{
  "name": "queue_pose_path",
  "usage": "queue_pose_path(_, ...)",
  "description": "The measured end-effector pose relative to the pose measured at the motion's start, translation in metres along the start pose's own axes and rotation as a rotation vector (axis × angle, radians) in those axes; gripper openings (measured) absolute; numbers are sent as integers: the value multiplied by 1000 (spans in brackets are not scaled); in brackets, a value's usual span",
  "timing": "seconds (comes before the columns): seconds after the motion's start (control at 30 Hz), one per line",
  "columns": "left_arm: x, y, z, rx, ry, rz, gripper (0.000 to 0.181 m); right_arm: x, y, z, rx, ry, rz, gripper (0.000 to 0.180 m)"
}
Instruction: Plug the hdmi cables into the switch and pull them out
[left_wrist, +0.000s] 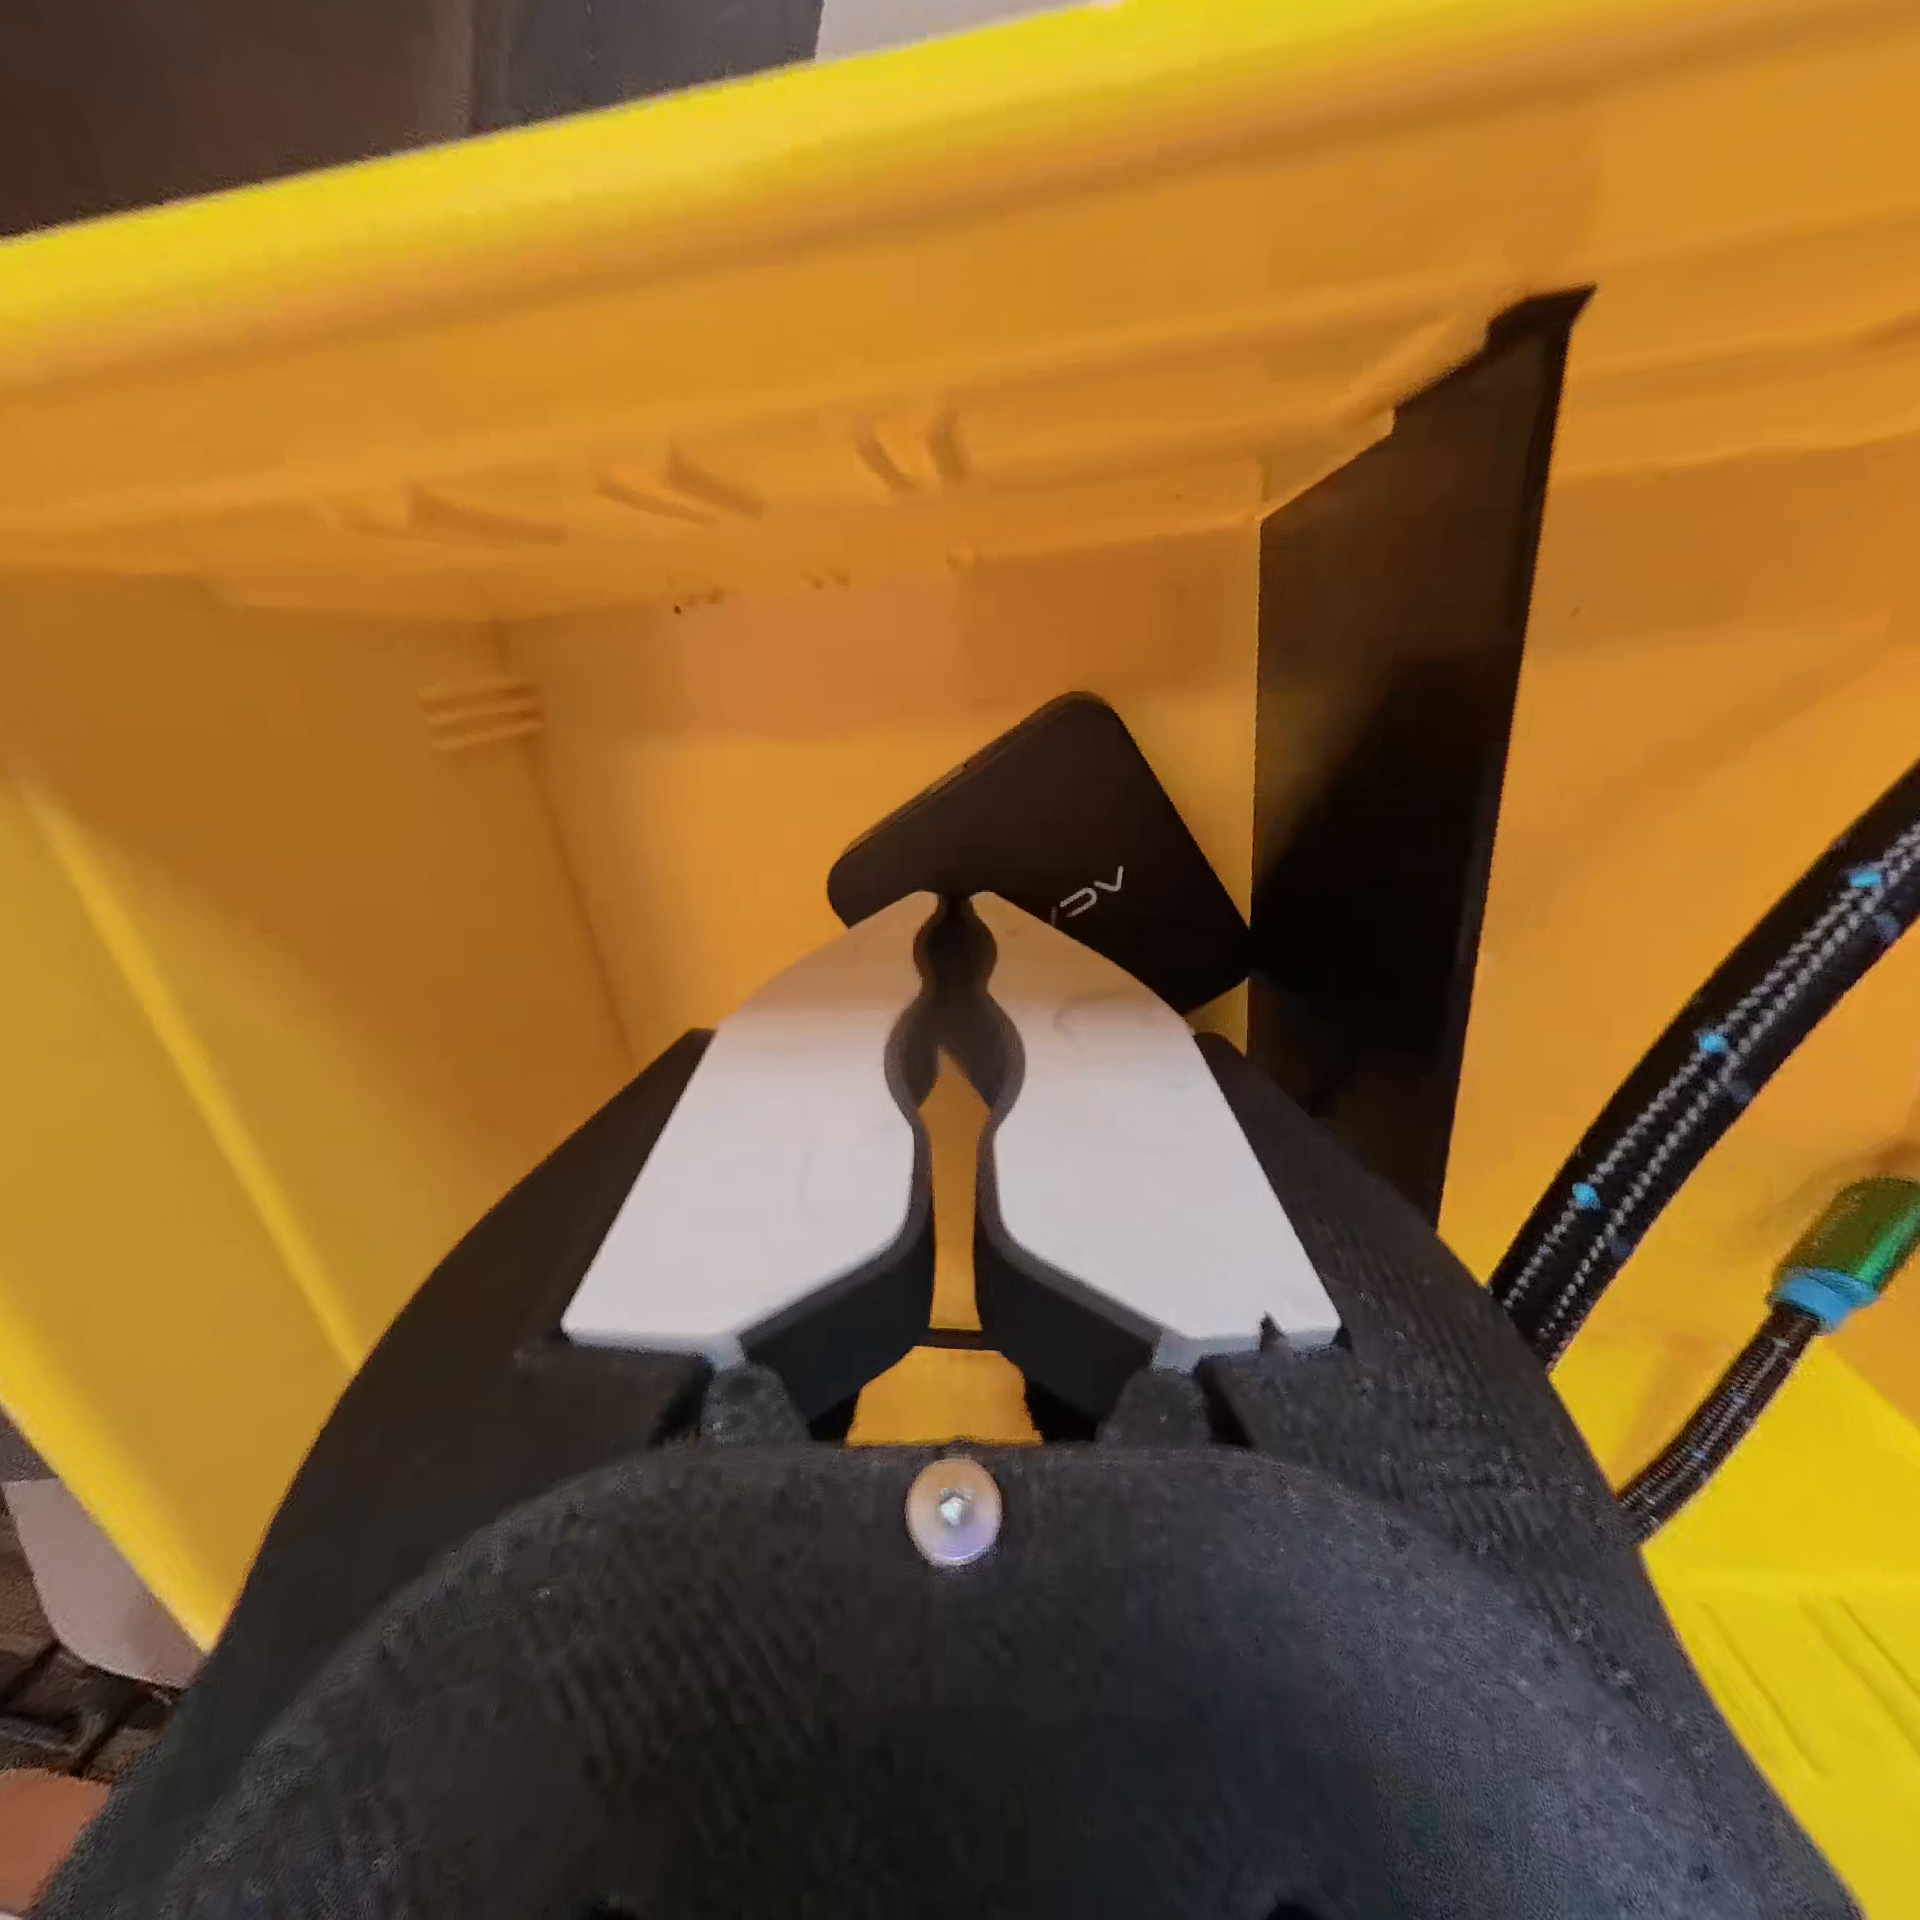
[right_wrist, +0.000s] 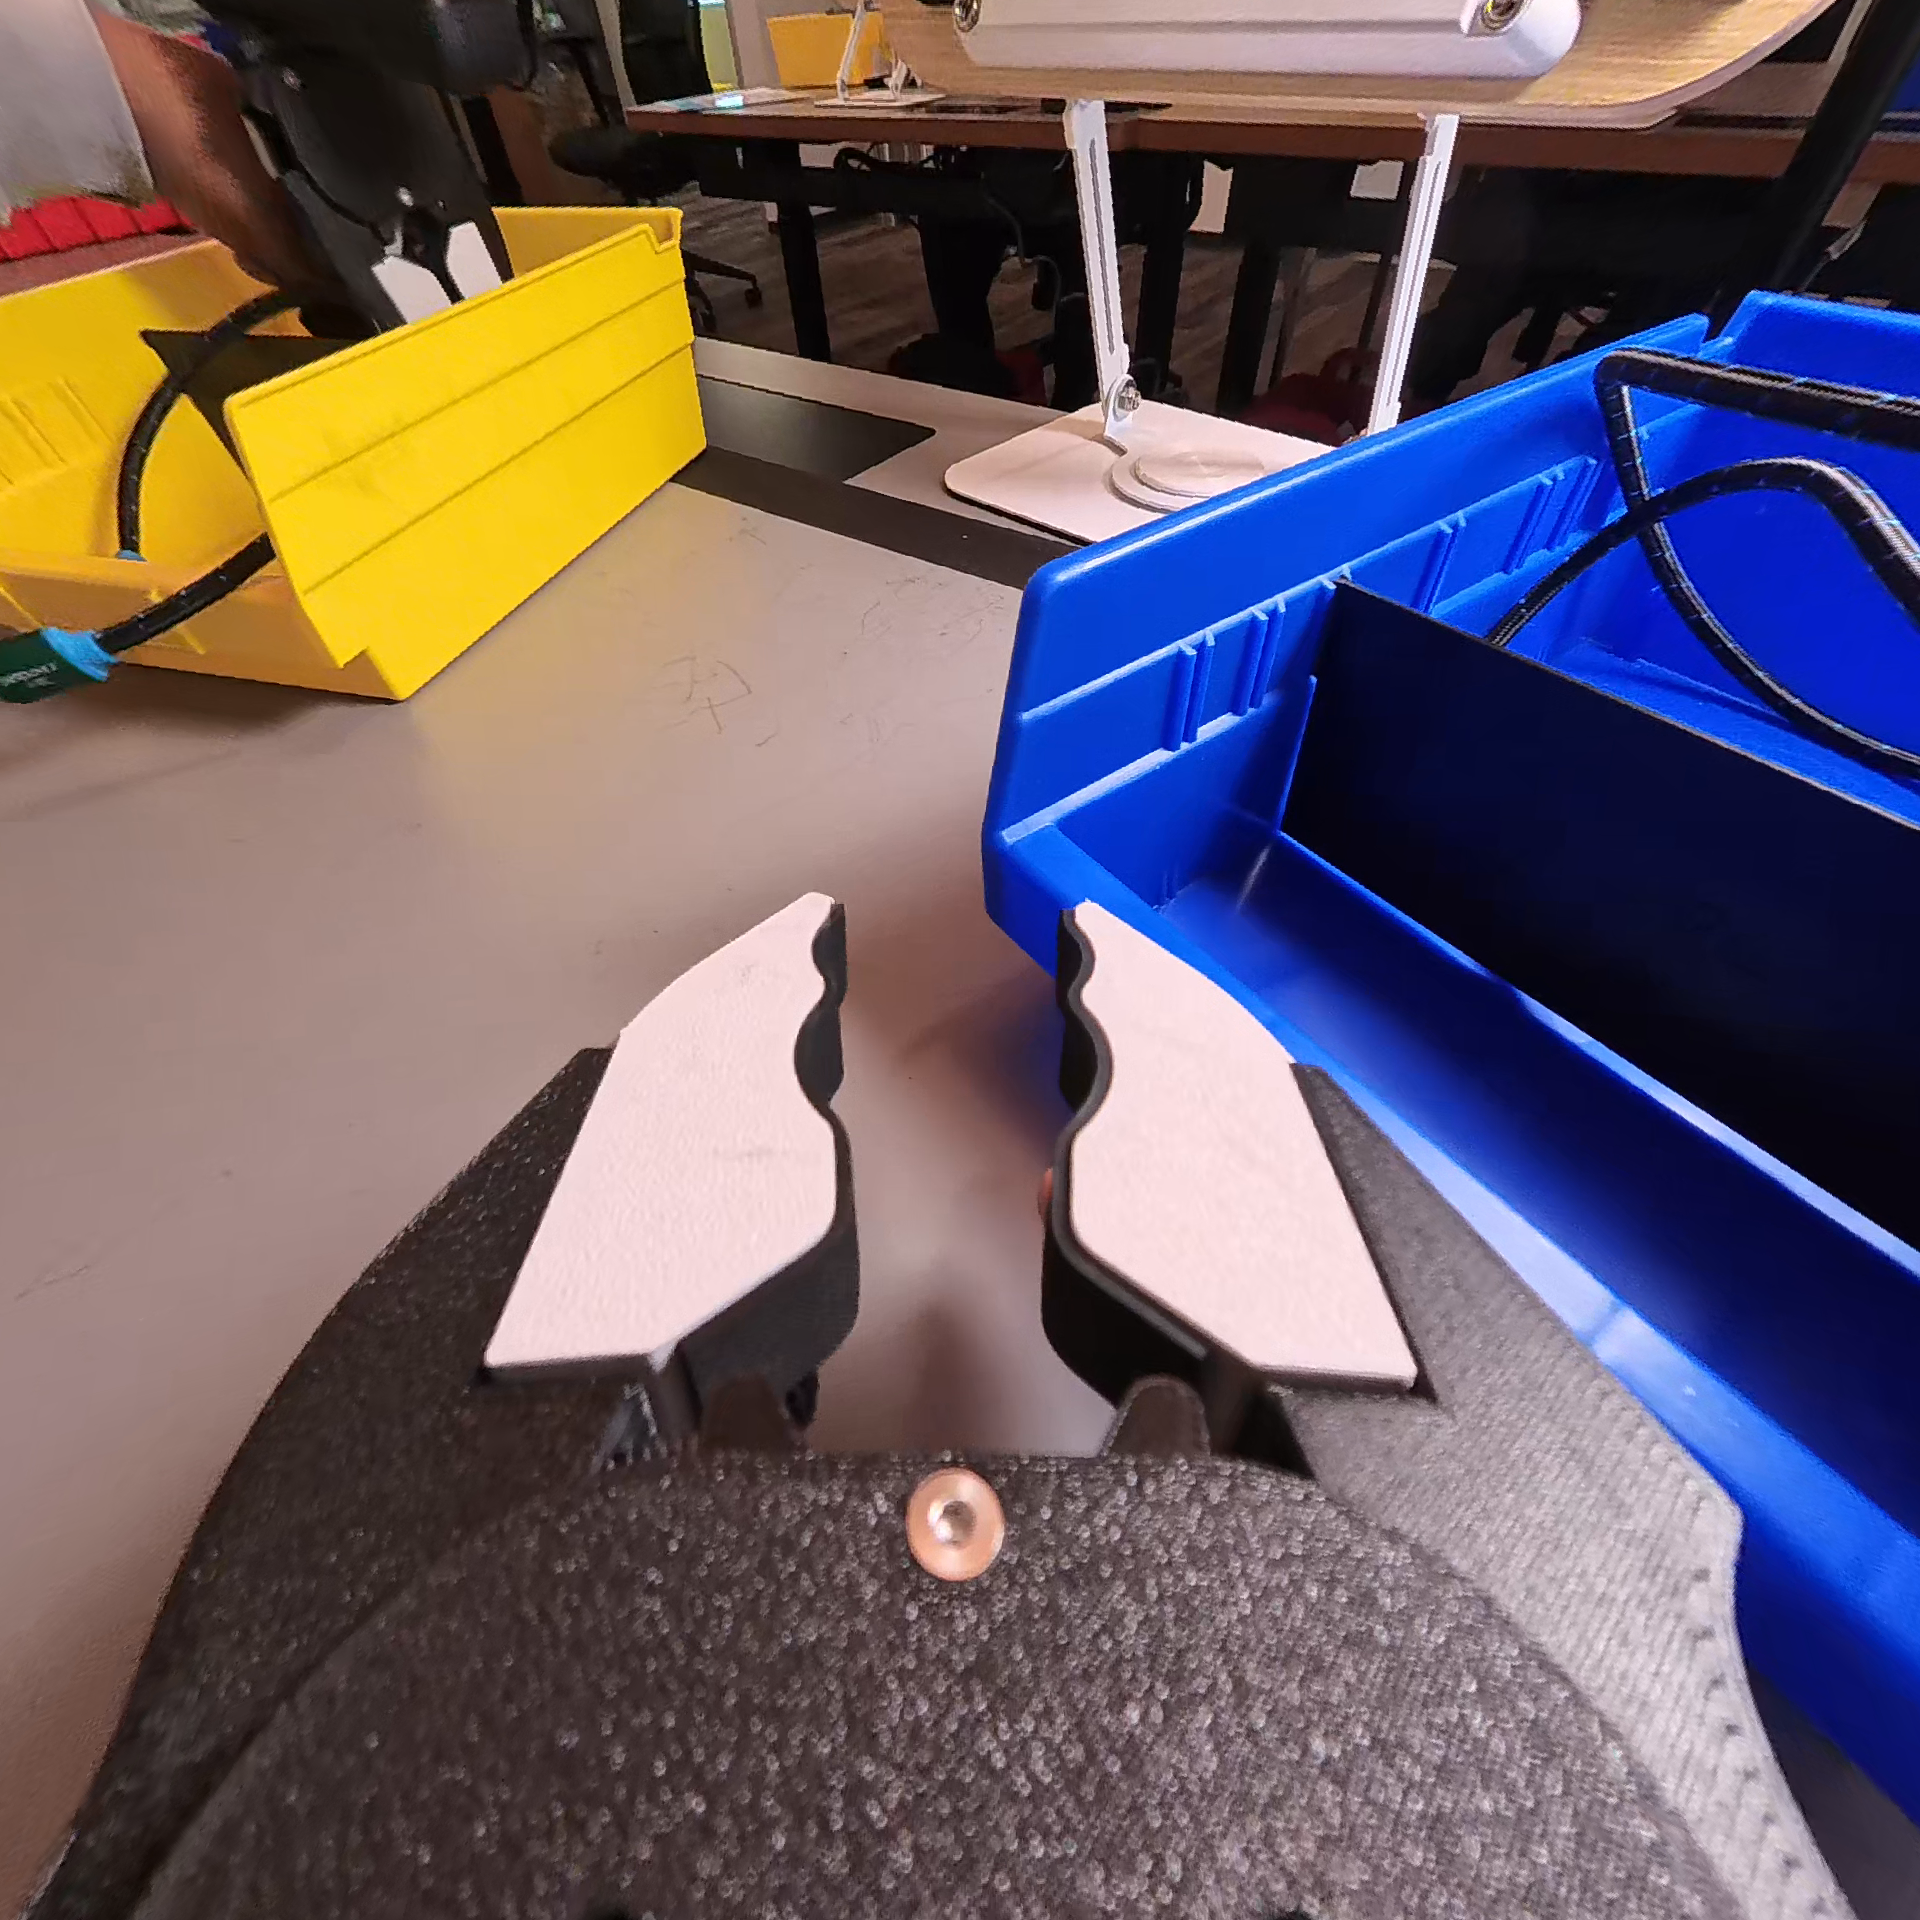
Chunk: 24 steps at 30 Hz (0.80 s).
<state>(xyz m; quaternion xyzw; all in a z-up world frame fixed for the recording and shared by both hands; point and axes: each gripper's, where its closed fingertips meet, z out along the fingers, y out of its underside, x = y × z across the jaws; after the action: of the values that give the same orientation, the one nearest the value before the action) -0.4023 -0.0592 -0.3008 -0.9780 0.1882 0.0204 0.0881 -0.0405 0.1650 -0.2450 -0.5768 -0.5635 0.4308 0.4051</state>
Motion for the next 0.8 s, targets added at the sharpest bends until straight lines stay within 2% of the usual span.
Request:
queue_pose_path(0.07,-1,0,0,16,-17,13,0,0,0,0,0,1,1,38)
queue_pose_path(0.13,-18,6,0,-7,-134,33,1,0,0,0,-1,2,1,37)
queue_pose_path(0.2,-21,7,0,0,-131,-10,1,1,0,0,0,6,1,37)
queue_pose_path(0.27,-31,20,3,-74,-200,-6,1,2,0,-1,5,9,5,37)
queue_pose_path(0.37,-24,25,6,-71,-156,-2,4,3,-1,-1,8,8,18,37)
queue_pose_path(0.47,-20,34,-6,-87,-101,22,27,6,-1,-1,12,9,39,36)
queue_pose_path(0.53,-19,46,-15,-133,-61,8,34,7,-1,-1,14,8,55,36)
queue_pose_path(0.63,-2,53,-19,-158,54,-25,38,9,-1,-1,15,4,79,36)
queue_pose_path(0.8,11,67,-1,-272,115,4,40,12,-1,-1,18,8,104,35)
